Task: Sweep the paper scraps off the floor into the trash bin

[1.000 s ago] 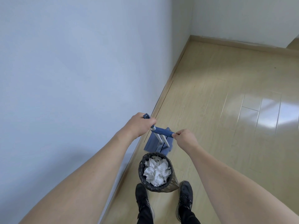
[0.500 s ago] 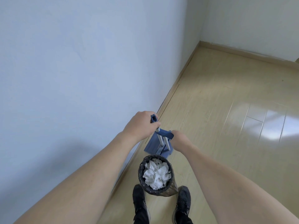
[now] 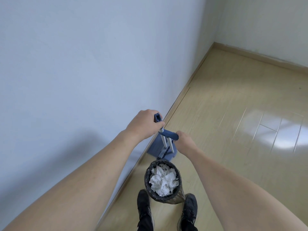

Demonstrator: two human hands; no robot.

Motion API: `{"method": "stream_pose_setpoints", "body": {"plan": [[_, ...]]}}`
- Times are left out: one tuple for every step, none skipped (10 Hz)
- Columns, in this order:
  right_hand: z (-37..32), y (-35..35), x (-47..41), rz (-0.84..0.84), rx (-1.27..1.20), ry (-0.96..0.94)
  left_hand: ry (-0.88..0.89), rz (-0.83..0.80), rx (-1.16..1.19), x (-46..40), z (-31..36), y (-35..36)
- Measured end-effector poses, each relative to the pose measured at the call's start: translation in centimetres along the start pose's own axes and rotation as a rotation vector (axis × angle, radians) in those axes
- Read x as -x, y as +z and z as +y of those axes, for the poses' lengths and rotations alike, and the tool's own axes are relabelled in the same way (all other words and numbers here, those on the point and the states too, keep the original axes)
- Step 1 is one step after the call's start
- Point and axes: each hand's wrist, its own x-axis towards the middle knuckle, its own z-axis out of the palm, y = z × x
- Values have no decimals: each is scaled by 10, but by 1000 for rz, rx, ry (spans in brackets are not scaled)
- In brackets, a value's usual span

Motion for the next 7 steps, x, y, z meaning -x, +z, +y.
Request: {"method": "stream_pose_setpoints", "body": {"plan": [[0, -1, 2, -29, 13, 32, -6, -33, 18, 1, -1, 4], [4, -2, 5, -44, 13, 53, -5, -64, 39, 1, -1, 12], [7, -4, 10, -43, 30, 57, -14, -71, 68, 3, 1, 17], [7, -7, 14, -57, 59, 68, -33, -79, 122, 5, 2, 21], [2, -15, 25, -37, 61, 50, -42, -84, 166, 12, 4, 21], [-4, -20, 42, -8, 47, 35, -41, -98, 177, 18, 4, 20], [-10, -28, 70, -4, 8, 35, -78, -93, 135, 28, 2, 17]]}}
